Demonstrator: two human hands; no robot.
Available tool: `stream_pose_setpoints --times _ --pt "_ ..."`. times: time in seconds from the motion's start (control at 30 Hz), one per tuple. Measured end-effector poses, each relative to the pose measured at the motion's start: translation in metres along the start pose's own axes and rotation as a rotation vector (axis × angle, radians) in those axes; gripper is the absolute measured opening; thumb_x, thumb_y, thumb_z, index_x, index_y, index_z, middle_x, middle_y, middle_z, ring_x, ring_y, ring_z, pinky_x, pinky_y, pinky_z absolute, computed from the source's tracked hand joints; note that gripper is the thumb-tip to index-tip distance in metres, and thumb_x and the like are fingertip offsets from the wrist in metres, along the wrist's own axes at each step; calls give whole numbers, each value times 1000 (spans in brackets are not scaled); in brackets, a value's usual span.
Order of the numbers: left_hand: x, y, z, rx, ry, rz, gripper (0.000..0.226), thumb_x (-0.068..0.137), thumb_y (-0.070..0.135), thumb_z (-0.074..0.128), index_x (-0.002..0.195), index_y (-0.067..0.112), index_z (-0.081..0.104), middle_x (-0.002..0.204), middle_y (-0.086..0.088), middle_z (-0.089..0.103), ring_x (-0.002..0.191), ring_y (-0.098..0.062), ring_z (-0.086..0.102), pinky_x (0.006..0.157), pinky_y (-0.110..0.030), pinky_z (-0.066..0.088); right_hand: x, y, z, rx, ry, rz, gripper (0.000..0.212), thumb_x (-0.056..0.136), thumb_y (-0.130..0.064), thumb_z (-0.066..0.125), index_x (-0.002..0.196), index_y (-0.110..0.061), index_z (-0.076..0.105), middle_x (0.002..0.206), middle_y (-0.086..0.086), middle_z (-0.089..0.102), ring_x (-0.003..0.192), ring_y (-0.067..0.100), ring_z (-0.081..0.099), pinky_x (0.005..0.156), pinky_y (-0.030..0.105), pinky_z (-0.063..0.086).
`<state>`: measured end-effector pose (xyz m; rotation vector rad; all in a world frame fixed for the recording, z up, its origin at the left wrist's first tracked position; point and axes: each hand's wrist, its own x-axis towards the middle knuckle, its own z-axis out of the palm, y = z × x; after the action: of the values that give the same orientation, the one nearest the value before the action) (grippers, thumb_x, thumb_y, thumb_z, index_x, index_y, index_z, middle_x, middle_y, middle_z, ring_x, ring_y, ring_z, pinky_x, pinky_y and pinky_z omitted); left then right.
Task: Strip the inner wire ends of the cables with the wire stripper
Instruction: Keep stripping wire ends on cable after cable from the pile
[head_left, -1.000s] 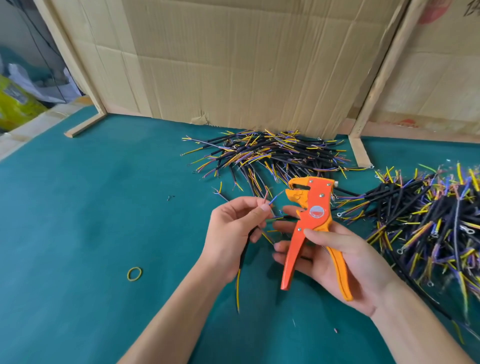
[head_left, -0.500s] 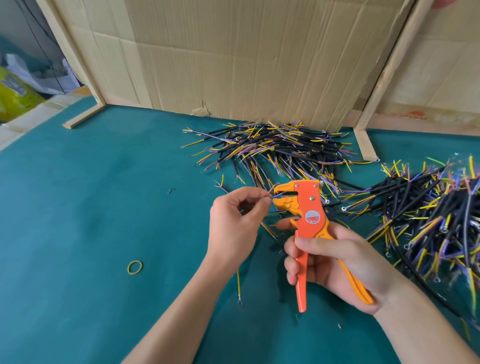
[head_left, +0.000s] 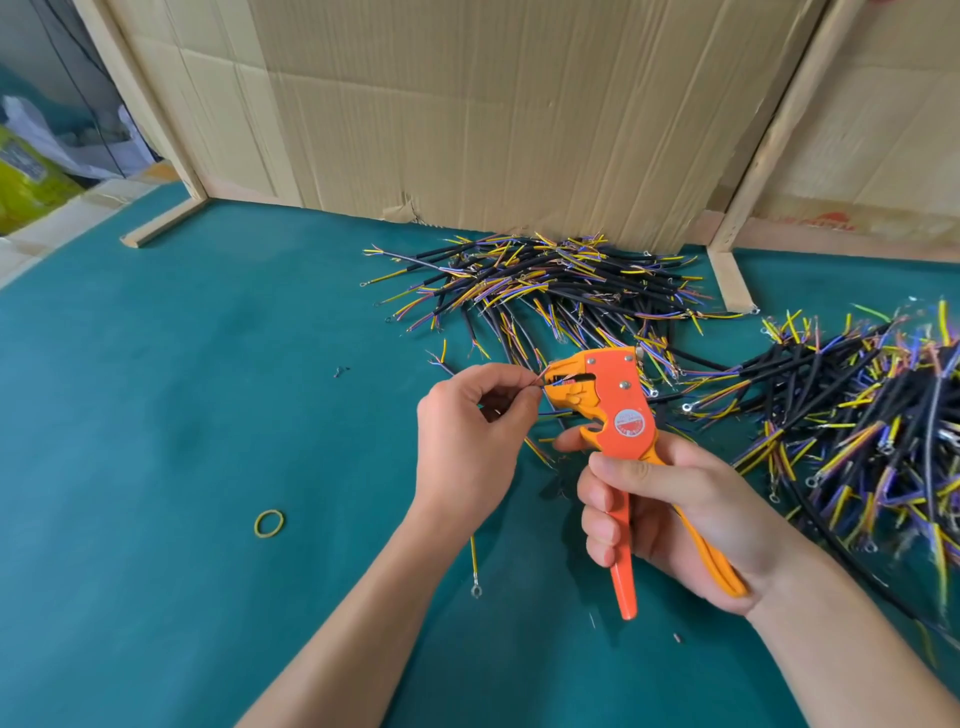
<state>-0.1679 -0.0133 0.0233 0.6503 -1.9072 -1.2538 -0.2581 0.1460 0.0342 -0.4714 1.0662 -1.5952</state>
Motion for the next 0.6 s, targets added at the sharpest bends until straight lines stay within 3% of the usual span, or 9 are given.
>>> stream_pose_setpoints --times 0.13,0.43,0.6 --pt "-1 2 0 13 2 2 19 86 7 74 79 25 76 70 12 71 64 -4 61 71 -27 54 0 0 0 -7 -3 3 39 86 -14 74 119 3 65 73 13 49 57 26 50 53 38 48" --pt "-3 3 1 48 11 31 27 86 7 74 76 32 72 71 20 69 65 -2 63 71 -26 55 -1 1 1 -1 14 -12 39 85 -14 72 119 4 65 72 13 47 55 25 47 51 38 45" --pt "-4 2 2 73 26 45 25 85 7 73 79 32 73 76 20 71 70 -3 65 71 -18 53 -1 1 2 -23 29 -10 43 83 -14 73 121 5 63 72 14 47 56 26 47 51 39 45"
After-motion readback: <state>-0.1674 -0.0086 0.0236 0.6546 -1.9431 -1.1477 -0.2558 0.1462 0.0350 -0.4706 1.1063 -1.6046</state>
